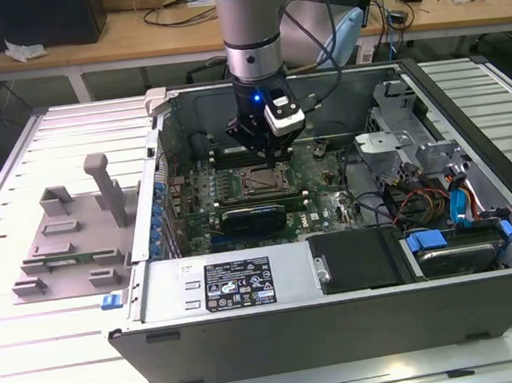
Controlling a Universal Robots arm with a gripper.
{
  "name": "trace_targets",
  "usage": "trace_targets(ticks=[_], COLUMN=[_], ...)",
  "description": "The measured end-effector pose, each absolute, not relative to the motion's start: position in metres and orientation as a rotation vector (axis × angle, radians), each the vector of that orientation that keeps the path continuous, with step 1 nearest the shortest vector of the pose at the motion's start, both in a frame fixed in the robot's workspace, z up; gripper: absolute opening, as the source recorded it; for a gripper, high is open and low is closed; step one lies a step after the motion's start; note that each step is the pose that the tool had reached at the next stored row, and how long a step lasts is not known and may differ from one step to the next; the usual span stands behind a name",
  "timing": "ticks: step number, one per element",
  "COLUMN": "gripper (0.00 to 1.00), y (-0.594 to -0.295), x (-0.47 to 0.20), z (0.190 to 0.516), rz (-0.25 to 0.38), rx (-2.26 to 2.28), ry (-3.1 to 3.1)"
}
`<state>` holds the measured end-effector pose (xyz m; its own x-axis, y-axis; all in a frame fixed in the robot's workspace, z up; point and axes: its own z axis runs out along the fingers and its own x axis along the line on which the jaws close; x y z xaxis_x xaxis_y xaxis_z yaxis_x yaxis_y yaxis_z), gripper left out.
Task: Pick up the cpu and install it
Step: 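Install the first cpu locking lever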
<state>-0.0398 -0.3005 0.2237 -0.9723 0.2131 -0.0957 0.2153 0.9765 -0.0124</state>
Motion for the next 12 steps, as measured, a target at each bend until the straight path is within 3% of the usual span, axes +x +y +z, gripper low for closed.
trace_targets(ticks=[12], gripper=[0.11], y=[-0.3005], x=[-0.0387], z=[0.2231], rz=[-0.045], rx=[0.291], ry=[3.100])
